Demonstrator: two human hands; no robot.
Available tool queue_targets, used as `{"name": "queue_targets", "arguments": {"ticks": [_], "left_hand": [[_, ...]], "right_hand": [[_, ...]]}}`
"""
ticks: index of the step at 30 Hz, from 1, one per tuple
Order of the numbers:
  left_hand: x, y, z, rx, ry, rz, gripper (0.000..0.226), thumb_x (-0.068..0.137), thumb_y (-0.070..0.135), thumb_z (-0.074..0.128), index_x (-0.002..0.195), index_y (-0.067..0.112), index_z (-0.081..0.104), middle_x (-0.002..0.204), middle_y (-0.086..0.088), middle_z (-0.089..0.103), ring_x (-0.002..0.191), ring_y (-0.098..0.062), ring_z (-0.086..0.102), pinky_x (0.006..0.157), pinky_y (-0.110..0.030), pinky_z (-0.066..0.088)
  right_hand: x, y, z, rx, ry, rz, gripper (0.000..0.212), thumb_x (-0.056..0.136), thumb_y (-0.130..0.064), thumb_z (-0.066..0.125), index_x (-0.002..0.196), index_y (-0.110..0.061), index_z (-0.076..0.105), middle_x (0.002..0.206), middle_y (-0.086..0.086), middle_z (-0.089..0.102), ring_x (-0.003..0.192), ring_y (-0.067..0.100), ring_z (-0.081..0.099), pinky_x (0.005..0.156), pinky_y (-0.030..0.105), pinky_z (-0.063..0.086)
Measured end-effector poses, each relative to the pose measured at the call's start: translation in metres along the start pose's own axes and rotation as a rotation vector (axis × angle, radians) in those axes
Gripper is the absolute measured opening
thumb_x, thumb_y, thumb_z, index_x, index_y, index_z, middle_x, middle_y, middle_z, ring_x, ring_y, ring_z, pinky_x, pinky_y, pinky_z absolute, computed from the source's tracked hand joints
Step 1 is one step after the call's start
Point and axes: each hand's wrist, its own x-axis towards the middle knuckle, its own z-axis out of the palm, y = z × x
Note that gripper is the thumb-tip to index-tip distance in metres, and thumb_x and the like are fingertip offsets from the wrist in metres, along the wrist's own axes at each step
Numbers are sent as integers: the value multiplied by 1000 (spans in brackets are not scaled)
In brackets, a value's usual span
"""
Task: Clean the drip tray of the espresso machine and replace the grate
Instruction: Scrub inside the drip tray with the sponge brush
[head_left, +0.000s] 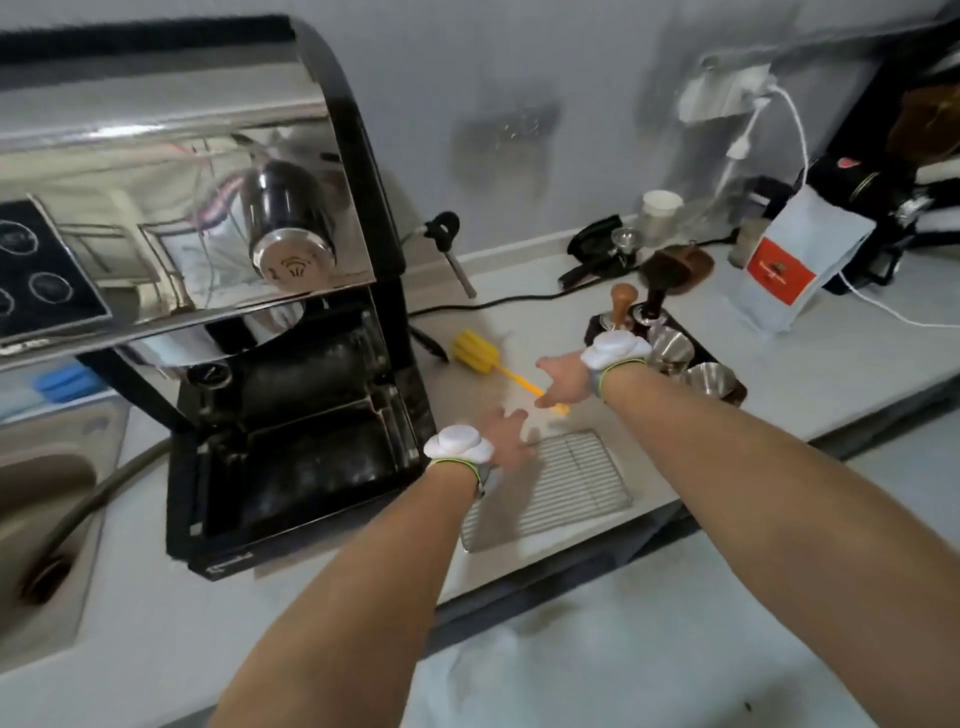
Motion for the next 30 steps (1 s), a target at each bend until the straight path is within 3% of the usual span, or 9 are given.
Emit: {"name": "queue_targets", "arguments": {"ticks": [5,7,11,14,16,20,23,26,30], "left_hand": [[9,-41,83,-26,132,-15,75,100,49,41,158,12,11,166,-18,-11,154,-35,-7,120,-52,15],[9,-53,110,-16,171,-26,77,101,54,30,159,13,2,165,-13,-21,154,-31,-15,122,-50,3],[3,-60,139,38,351,-40,73,100,56,17,159,13,15,168,-8,-1,156,-25,4,123,-41,-3],[5,-60,141,49,426,-33,72,100,55,19,158,13,21,168,-7,7,155,-23,12,126,-45,7],[6,-62,142,41,406,-37,72,100,55,20,159,15,18,169,-6,4,156,-22,9,124,-49,12],[3,-61,140,29,377,-43,71,100,54,22,160,17,14,169,-4,-1,156,-20,6,120,-51,15],[2,-61,136,23,377,-36,71,100,54,24,160,17,14,169,-3,-1,156,-20,5,120,-50,14],[2,-59,137,-17,362,-32,70,101,53,26,160,17,14,169,-3,0,156,-19,3,122,-48,11],[-4,-63,133,-107,358,-18,66,102,51,30,160,22,16,169,3,-2,156,-16,-2,122,-45,15]], "right_hand": [[48,-3,56,60,106,3,70,85,-35,65,139,-4,32,135,20,44,118,39,50,93,42,41],[69,-4,76,79,170,18,72,82,-36,66,137,-4,32,130,19,45,116,40,50,92,44,42],[111,-5,109,103,234,50,76,84,-38,62,142,-4,26,132,19,44,115,43,49,91,46,43],[133,-5,125,16,431,122,43,85,-42,53,116,-13,47,118,14,52,106,38,51,70,42,37],[139,-8,127,-18,492,127,27,87,-35,50,103,-13,52,110,15,52,98,38,51,66,40,32],[138,-6,111,68,445,164,17,87,-11,47,101,-5,56,107,21,54,97,41,54,65,40,37],[117,-1,91,174,398,175,20,84,-9,49,103,-5,54,100,24,57,89,46,58,65,38,39],[78,16,83,251,423,134,24,85,-11,45,107,-10,52,86,21,51,81,45,55,66,40,42],[16,26,73,249,433,-184,20,95,-26,45,96,-16,63,62,8,60,57,31,55,55,37,45]]}}
